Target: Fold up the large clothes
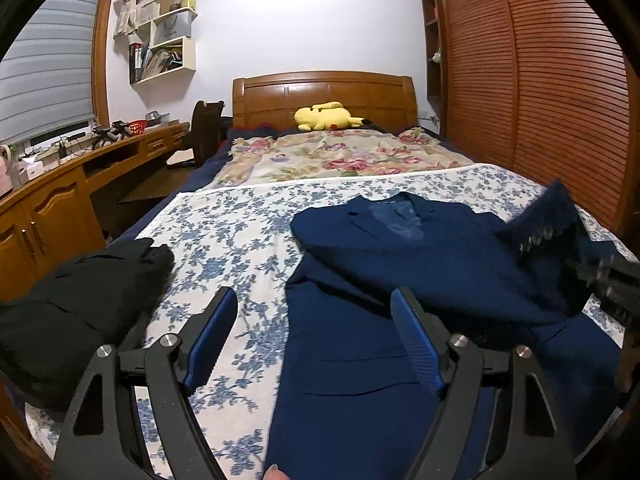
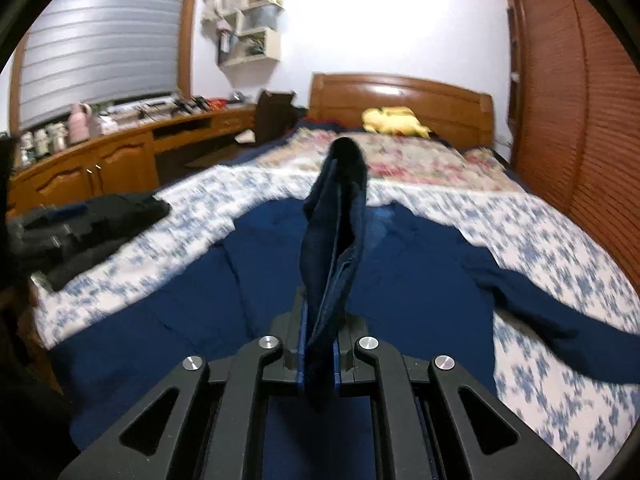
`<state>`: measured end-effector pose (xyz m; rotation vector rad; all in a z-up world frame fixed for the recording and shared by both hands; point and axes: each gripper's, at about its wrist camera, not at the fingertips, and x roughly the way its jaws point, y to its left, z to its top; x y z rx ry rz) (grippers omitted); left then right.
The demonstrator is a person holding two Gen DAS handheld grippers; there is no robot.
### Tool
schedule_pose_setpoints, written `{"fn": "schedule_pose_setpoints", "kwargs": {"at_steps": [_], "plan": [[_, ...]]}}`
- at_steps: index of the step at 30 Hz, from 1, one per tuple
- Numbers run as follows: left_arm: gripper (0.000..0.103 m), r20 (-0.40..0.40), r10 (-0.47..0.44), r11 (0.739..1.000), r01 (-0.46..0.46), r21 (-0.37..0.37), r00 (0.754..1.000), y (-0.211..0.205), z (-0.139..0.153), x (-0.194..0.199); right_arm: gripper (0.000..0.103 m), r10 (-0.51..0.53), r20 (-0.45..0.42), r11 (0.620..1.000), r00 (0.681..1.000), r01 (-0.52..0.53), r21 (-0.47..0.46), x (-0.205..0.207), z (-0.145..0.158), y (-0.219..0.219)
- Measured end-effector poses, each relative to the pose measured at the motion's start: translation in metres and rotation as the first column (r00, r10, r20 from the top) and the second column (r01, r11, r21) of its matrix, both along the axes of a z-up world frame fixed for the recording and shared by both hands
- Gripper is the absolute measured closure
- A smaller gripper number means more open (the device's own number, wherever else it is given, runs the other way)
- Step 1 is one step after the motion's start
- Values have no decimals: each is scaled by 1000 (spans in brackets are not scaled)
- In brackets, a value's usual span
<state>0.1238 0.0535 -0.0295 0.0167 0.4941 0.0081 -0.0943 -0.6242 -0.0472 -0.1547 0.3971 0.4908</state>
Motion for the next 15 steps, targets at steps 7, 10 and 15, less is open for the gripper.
{"fn": "schedule_pose_setpoints", "kwargs": {"at_steps": [7,10,15], "plan": [[23,-7,-40,999,40,-1,999,-20,-2,5,80,-82,-95,996,992,79,-35,8,-23,-15],[23,-8,-48,999,48,1,999,-26,-3,6,69,-99,-98,995,990,97,-26,11,-18,-24],[23,-14,-56,998,56,4,998,-34,-6,8,57,-125,-79,992,989,124,-18,10,-4,-35]]}}
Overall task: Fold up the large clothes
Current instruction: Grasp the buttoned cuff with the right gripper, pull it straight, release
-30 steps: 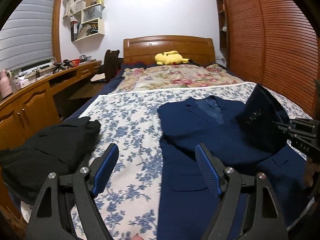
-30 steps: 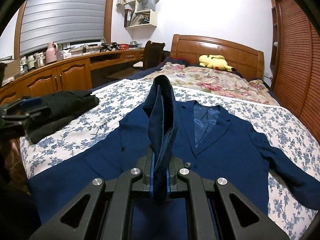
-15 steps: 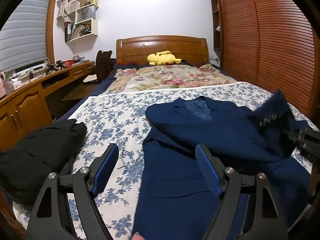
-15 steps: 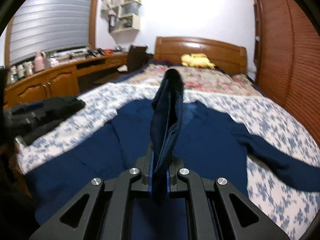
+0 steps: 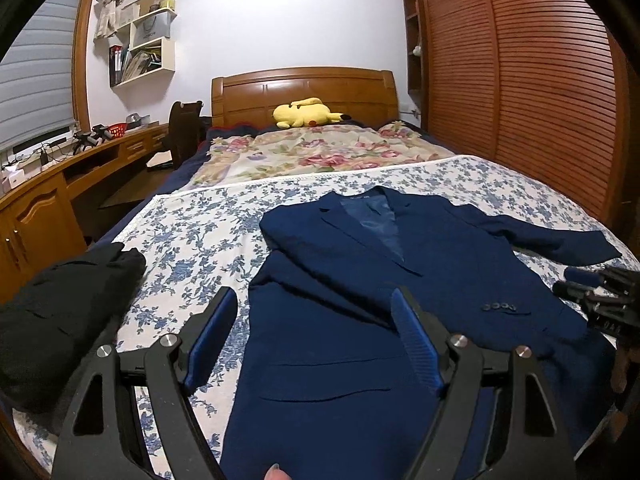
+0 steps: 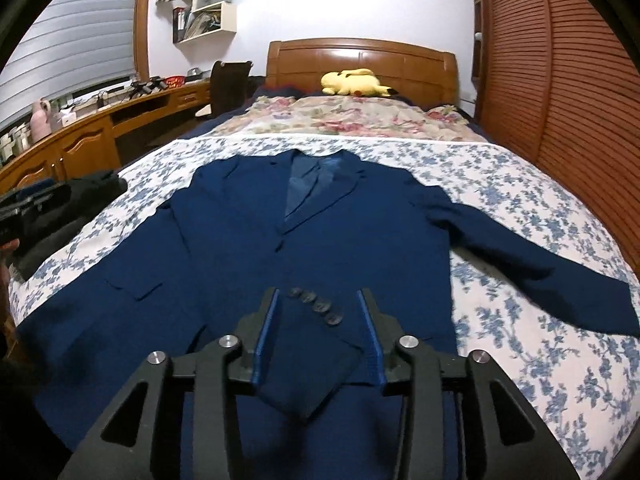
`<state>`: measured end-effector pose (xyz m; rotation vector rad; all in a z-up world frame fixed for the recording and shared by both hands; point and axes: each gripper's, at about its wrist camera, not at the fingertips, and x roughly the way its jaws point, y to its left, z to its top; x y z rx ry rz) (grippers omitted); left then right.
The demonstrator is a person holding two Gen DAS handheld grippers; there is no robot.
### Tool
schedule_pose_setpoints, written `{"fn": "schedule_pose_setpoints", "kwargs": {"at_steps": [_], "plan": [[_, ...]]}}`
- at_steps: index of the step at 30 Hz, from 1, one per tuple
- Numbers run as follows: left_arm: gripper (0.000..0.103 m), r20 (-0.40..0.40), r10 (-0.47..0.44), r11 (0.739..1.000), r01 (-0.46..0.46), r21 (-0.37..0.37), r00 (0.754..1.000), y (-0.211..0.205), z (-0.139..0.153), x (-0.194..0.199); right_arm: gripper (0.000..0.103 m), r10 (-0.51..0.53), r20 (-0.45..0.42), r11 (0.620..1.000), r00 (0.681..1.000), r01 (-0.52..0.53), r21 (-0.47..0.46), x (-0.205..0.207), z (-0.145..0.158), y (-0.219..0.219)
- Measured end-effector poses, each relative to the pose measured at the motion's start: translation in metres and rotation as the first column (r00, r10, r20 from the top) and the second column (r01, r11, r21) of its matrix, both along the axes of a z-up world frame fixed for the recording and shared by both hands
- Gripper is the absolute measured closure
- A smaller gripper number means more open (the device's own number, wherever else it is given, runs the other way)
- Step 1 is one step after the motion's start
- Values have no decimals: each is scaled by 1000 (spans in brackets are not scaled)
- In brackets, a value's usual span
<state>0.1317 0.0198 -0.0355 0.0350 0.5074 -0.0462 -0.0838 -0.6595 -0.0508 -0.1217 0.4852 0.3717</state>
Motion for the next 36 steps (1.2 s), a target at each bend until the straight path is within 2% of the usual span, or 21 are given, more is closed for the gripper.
{"fn": "schedule_pose_setpoints", "kwargs": {"at_steps": [4,14,19,27,28,30,31,33,36], "plan": [[23,-9,-1,1000,1,-5,1000,-3,-4,4,52,-23,-18,1000,1000,23,-5,3,-2,-9],[23,-55,-18,1000,17,-18,998,-25,-19,16,52,-23,-232,1000,972,22,-10,58,-32,-17],[23,-61,-17,1000,17,-5,998,-37,-24,20,52,8,-269,1000,963,-6,11,81,-30,-11],[23,-63,-20,1000,20,-6,998,-52,-28,23,53,58,-345,998,937,-61,4,103,-46,5],[23,-62,-22,1000,21,-5,998,-53,-28,23,55,64,-343,998,937,-69,-3,104,-47,7],[23,-60,-23,1000,23,-3,998,-56,-28,22,69,86,-337,995,938,-95,-11,105,-46,14],[23,-58,-21,1000,21,-1,998,-56,-27,22,72,90,-329,994,940,-103,-21,105,-46,17],[23,-53,-10,1000,11,5,999,-57,-27,22,95,91,-310,992,946,-112,-49,103,-44,21],[23,-57,-3,1000,3,0,998,-56,-27,22,95,103,-285,991,953,-124,-58,100,-42,23]]}}
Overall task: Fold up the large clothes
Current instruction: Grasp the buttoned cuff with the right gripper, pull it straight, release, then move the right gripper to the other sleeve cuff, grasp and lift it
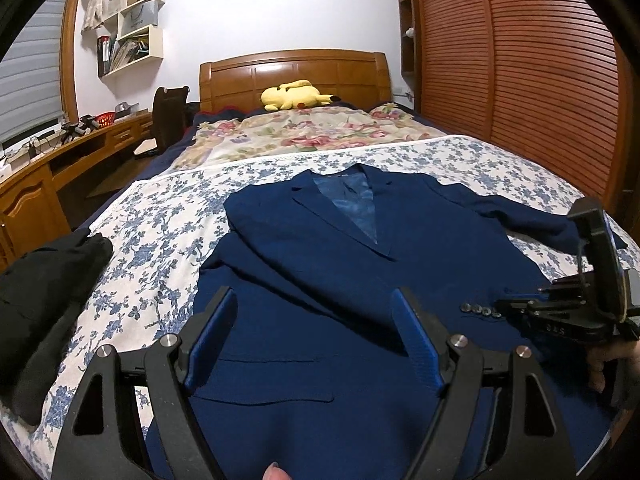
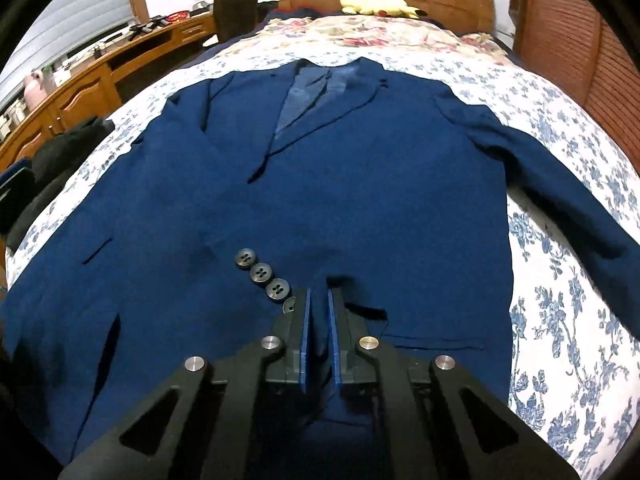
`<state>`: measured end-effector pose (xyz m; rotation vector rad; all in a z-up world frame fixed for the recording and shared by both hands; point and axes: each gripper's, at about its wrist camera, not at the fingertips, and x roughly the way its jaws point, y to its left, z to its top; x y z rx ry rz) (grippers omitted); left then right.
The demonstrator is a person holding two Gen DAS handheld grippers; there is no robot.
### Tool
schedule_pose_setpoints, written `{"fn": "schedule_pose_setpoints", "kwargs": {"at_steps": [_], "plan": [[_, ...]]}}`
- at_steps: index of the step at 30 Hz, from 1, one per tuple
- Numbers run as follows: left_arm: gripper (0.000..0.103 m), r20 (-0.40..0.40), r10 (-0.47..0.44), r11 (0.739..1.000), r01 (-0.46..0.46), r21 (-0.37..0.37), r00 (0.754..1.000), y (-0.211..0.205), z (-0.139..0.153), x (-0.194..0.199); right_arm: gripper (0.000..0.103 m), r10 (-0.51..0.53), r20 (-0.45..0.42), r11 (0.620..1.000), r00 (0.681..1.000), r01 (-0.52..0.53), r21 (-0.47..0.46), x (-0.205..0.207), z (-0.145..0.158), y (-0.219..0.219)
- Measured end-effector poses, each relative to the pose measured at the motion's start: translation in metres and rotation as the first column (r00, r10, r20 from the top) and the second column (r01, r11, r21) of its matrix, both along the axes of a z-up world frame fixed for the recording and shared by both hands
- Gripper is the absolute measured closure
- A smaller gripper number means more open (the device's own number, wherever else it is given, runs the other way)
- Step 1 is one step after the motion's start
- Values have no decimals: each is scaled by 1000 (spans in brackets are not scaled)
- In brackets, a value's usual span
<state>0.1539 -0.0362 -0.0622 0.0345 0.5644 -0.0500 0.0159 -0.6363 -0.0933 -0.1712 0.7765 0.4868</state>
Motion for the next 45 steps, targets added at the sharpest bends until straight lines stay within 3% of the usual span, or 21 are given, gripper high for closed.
{"fn": "schedule_pose_setpoints", "kwargs": {"at_steps": [10,17,22,26,35,45], "plan": [[23,-6,27,999,-27,-40,1000,7,1,4,95,-16,204,996,979,-3,90,-37,43,-24],[23,-12,39,998,-40,-46,999,7,-1,7,95,-43,268,995,963,18,94,-55,51,-46],[23,-11,35,999,-36,-32,999,5,-2,7,95,-87,237,992,968,62,111,-58,44,-60],[23,-12,37,999,-37,-28,999,3,-2,8,95,-89,195,995,977,80,52,-55,32,-58],[23,-26,17,1000,-17,-21,1000,-16,-7,18,58,-175,158,985,972,172,31,-35,25,-99],[23,-60,-18,1000,18,-14,998,-46,-18,35,55,-323,157,944,933,330,-18,1,29,-177]]}}
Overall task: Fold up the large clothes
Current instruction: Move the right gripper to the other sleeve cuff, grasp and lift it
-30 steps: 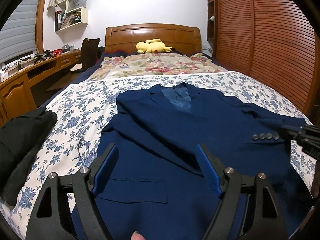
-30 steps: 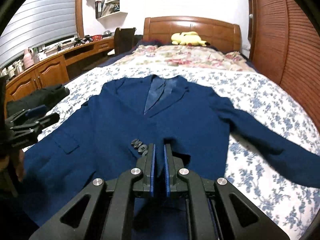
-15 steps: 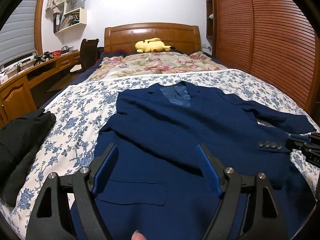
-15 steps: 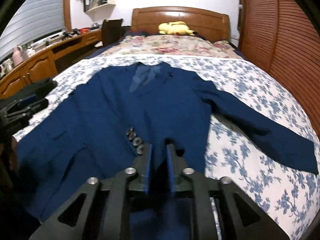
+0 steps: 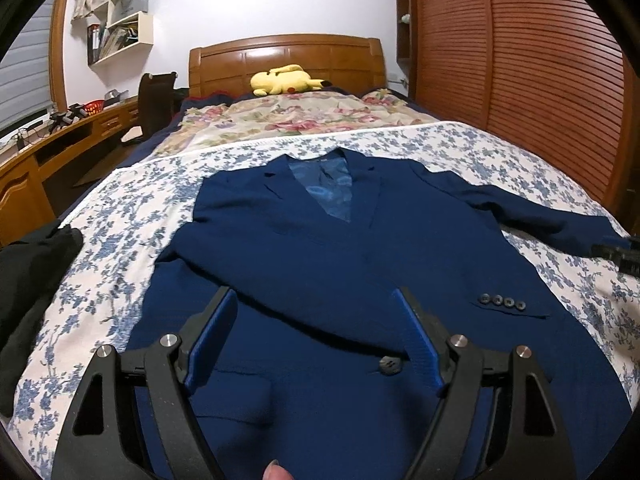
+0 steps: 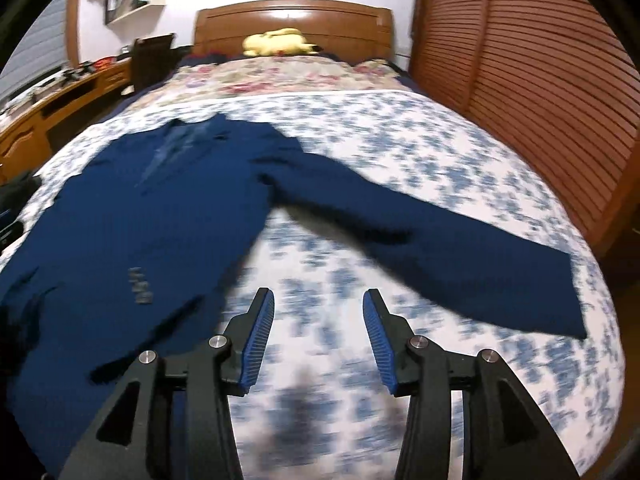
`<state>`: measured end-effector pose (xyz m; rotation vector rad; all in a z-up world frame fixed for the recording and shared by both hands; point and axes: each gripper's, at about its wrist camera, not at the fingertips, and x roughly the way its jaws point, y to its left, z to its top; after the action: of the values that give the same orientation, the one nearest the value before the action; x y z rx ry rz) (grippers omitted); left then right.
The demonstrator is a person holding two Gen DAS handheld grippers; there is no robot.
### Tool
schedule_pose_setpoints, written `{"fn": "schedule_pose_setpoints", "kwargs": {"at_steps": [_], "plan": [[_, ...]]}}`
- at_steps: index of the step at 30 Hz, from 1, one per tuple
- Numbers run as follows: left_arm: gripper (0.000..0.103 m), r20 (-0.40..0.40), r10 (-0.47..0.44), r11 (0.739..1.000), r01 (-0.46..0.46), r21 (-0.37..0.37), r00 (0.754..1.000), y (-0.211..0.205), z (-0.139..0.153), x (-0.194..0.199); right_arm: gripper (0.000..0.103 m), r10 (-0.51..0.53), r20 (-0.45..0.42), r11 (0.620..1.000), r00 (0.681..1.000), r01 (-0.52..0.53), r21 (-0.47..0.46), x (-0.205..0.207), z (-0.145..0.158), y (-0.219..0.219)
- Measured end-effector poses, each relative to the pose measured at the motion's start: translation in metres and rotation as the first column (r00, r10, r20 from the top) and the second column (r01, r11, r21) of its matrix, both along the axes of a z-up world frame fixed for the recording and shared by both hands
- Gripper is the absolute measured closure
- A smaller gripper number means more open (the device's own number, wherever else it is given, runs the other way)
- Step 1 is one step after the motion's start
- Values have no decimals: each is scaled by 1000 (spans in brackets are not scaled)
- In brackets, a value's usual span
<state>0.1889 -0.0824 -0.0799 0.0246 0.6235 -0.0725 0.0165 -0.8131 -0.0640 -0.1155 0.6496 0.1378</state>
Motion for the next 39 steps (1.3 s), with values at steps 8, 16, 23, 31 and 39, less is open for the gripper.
{"fn": "schedule_pose_setpoints", "kwargs": {"at_steps": [8,16,23,31,39], "plan": [[23,-3,-25,1000,25,1,1000,-16,0,8,55,-138,5,990,990,138,-15,30,5,-65],[23,-12,-49,999,49,-1,999,-26,0,14,44,-271,-28,962,962,272,6,64,4,-124],[23,-23,-70,998,69,-5,997,-30,0,16,42,-351,-63,936,934,351,-24,92,-6,-153],[23,-25,-95,995,96,4,995,-37,1,16,36,-399,-109,917,910,398,-33,91,-13,-178],[23,-23,-100,995,100,10,995,-38,0,15,36,-412,-164,910,896,413,-29,93,-21,-187]]}}
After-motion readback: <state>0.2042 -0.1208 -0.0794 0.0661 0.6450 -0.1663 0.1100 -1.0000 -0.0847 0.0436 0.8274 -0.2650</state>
